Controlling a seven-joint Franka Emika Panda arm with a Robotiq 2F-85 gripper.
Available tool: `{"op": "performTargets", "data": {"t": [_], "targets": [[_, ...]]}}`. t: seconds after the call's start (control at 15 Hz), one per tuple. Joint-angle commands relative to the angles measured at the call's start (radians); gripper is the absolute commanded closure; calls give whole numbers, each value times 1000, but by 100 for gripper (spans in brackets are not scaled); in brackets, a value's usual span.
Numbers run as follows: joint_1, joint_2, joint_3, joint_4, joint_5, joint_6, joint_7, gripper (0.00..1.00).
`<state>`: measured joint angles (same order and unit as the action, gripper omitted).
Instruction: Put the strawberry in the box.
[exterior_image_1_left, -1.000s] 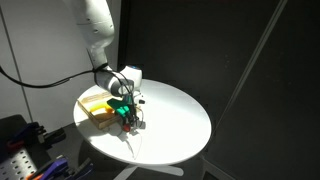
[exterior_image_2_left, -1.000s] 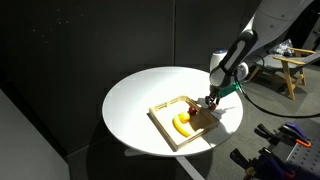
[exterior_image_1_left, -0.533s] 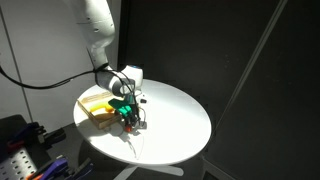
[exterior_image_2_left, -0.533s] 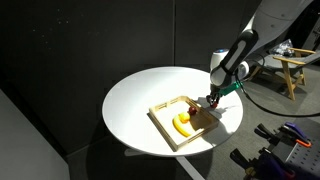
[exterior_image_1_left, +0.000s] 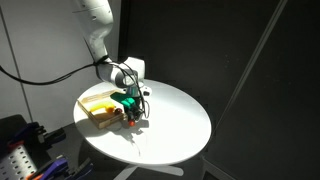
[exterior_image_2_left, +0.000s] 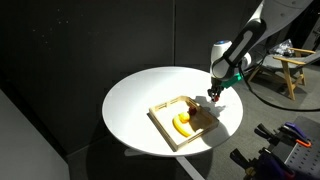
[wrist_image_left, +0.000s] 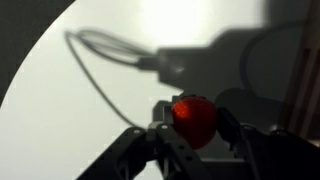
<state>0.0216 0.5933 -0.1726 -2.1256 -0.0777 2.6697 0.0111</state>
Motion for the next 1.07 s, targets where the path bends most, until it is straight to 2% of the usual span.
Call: {"op": "performTargets", "data": {"t": [0.0, 0.47, 1.0], "targets": [[12, -103, 1, -48, -45, -62, 23, 77], [54, -213, 20, -77, -96, -59, 53, 77], [84, -230, 70, -90, -103, 66, 79, 77]]}}
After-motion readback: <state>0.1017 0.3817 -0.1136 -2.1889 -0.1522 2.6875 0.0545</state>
